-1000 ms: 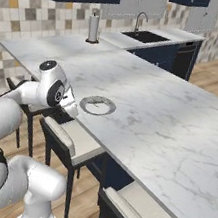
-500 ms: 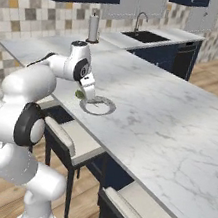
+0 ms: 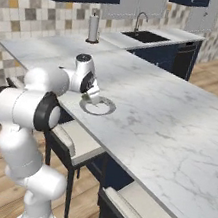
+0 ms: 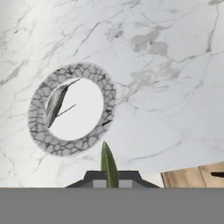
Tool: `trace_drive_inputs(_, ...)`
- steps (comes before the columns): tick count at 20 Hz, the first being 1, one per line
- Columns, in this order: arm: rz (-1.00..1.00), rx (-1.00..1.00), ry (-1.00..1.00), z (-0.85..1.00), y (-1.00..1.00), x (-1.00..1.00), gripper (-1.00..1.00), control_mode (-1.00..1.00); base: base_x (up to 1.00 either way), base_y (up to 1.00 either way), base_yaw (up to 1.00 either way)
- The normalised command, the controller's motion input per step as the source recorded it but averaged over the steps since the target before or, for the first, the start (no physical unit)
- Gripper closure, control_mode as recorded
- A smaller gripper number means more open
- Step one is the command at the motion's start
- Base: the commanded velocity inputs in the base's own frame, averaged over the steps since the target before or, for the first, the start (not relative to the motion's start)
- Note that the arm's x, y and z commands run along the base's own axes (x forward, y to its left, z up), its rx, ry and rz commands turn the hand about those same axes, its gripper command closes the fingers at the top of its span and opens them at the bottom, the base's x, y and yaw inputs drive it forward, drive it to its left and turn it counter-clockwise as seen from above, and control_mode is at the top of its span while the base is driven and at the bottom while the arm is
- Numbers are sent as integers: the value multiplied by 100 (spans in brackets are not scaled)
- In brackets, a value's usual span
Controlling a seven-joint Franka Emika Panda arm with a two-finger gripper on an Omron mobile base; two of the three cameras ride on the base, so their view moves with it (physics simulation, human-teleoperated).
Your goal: Take the lemon wedge from the fridge and place it on the plate with fish on the dining counter.
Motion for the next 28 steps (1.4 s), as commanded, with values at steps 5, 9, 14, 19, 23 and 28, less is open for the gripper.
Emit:
trace_drive_inputs(5, 0, 4, 10, 0, -1, 74, 100, -100, 0, 0, 0)
trace_drive_inputs(9, 0, 0, 0, -28, 0, 21, 100, -100, 0, 0, 0)
trace_drive_inputs(14, 0, 0, 7, -72, -19, 41, 100, -100, 0, 0, 0)
trace_drive_inputs(19, 0, 6, 4, -41, -20, 35, 100, -100, 0, 0, 0)
trace_drive_inputs(23, 0, 5, 0, -2, 0, 29, 100, -100, 0, 0, 0)
trace_drive_inputs(28, 0, 0, 0, -11, 1, 17, 100, -100, 0, 0, 0)
